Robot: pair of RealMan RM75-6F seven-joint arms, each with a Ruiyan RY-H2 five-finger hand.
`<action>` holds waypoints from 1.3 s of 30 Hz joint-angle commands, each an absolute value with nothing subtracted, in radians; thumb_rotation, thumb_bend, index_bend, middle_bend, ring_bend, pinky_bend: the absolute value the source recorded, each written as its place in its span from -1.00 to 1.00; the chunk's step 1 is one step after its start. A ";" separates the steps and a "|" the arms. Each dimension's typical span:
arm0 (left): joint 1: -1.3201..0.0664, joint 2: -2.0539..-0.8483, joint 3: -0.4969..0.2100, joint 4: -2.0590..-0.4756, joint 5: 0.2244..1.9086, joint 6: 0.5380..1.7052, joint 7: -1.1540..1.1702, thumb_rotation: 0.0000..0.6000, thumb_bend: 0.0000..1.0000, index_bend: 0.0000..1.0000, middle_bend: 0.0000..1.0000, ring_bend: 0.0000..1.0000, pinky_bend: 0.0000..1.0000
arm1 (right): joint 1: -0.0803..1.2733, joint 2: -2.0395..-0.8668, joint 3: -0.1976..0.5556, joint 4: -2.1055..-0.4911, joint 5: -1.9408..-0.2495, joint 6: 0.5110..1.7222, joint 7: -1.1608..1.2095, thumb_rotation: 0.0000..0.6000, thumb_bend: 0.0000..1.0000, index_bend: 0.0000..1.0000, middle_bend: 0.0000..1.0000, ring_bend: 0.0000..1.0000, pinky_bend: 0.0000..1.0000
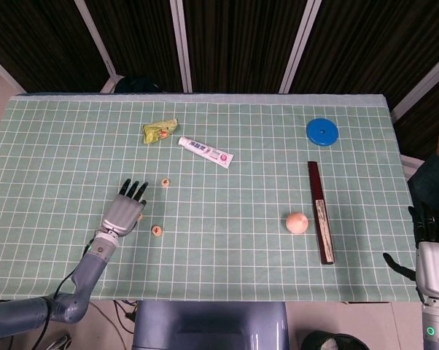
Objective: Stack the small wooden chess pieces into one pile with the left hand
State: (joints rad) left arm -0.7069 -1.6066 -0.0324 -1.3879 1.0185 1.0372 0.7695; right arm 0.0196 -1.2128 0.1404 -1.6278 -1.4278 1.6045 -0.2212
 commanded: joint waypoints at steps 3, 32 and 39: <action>-0.706 -1.616 -0.033 -1.379 1.009 1.040 0.790 1.00 -0.41 -0.05 -1.00 -1.00 -1.00 | 0.019 -1.213 0.141 -1.628 -1.427 1.605 -0.220 1.00 -0.53 -0.82 -0.97 -1.00 -1.00; -0.707 -1.636 -0.040 -1.368 0.995 1.036 0.831 1.00 -0.37 0.01 -1.00 -1.00 -1.00 | 0.019 -1.212 0.142 -1.629 -1.425 1.604 -0.218 1.00 -0.53 -0.82 -0.97 -1.00 -1.00; -0.705 -1.617 -0.044 -1.401 1.002 1.048 0.829 1.00 -0.33 0.02 -1.00 -1.00 -1.00 | 0.019 -1.211 0.142 -1.629 -1.427 1.606 -0.215 1.00 -0.54 -0.82 -0.97 -1.00 -1.00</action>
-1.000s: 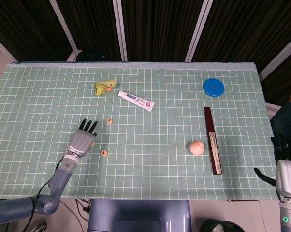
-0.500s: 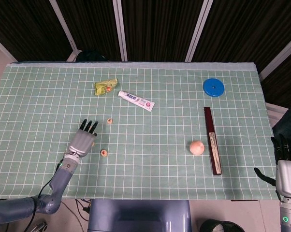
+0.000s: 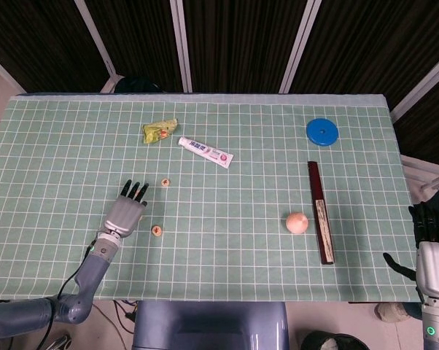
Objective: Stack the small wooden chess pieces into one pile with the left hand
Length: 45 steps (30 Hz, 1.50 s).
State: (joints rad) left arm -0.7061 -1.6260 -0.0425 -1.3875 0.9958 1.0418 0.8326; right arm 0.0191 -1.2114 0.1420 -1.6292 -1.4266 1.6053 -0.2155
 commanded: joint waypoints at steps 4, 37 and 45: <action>-0.701 -1.594 -0.044 -1.447 1.028 1.063 0.815 1.00 -0.33 0.02 -1.00 -1.00 -1.00 | 0.019 -1.213 0.142 -1.628 -1.427 1.607 -0.219 1.00 -0.53 -0.82 -0.97 -1.00 -1.00; -0.685 -1.606 0.000 -1.551 1.126 1.090 0.846 1.00 -0.33 0.02 -1.00 -1.00 -1.00 | 0.018 -1.216 0.146 -1.628 -1.424 1.611 -0.224 1.00 -0.54 -0.82 -0.97 -1.00 -1.00; -0.686 -1.613 -0.007 -1.546 1.127 1.092 0.855 1.00 -0.33 0.01 -1.00 -1.00 -1.00 | 0.018 -1.219 0.148 -1.626 -1.422 1.614 -0.225 1.00 -0.54 -0.82 -0.97 -1.00 -1.00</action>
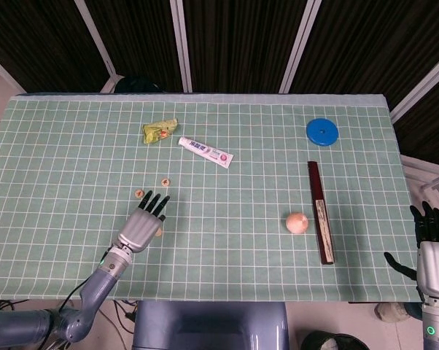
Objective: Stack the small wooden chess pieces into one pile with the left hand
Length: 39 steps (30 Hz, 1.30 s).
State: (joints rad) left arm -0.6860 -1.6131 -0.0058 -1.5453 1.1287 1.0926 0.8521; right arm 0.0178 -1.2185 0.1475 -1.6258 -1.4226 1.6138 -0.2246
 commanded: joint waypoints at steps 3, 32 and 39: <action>-0.686 -1.616 -0.008 -1.545 1.125 1.091 0.857 1.00 -0.33 0.00 -1.00 -1.00 -1.00 | 0.017 -1.219 0.148 -1.626 -1.423 1.616 -0.225 1.00 -0.54 -0.82 -0.97 -1.00 -1.00; -0.684 -1.612 -0.005 -1.562 1.121 1.094 0.895 1.00 -0.36 -0.16 -1.00 -1.00 -1.00 | 0.017 -1.222 0.151 -1.624 -1.419 1.619 -0.235 1.00 -0.53 -0.82 -0.97 -1.00 -1.00; -0.669 -1.581 -0.018 -1.584 1.154 1.136 0.861 1.00 -0.37 -0.20 -1.00 -1.00 -1.00 | 0.015 -1.221 0.151 -1.623 -1.419 1.621 -0.232 1.00 -0.54 -0.82 -0.97 -1.00 -1.00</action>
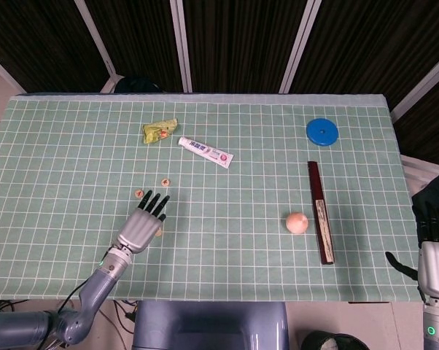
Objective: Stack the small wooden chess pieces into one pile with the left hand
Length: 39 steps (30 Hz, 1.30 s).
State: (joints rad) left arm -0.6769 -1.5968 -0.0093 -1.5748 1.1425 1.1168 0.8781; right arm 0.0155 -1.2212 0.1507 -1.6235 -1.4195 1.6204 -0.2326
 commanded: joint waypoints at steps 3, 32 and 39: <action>-0.662 -1.553 -0.033 -1.584 1.154 1.144 0.826 1.00 -0.43 -0.22 -1.00 -1.00 -1.00 | 0.015 -1.221 0.152 -1.623 -1.417 1.620 -0.230 1.00 -0.53 -0.82 -0.97 -1.00 -1.00; -0.751 -1.608 -0.155 -1.241 1.011 0.955 0.623 1.00 -0.51 -0.22 -1.00 -1.00 -1.00 | 0.020 -1.227 0.160 -1.631 -1.405 1.613 -0.219 1.00 -0.53 -0.82 -0.97 -1.00 -1.00; -0.769 -1.666 -0.148 -1.137 1.016 0.919 0.596 1.00 -0.51 -0.19 -1.00 -1.00 -1.00 | 0.020 -1.227 0.163 -1.636 -1.396 1.611 -0.220 1.00 -0.53 -0.82 -0.97 -1.00 -1.00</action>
State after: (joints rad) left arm -0.7632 -1.6488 -0.1502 -1.1600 1.0151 0.9302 0.6057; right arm 0.0198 -1.2269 0.1629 -1.6355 -1.3962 1.6106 -0.2198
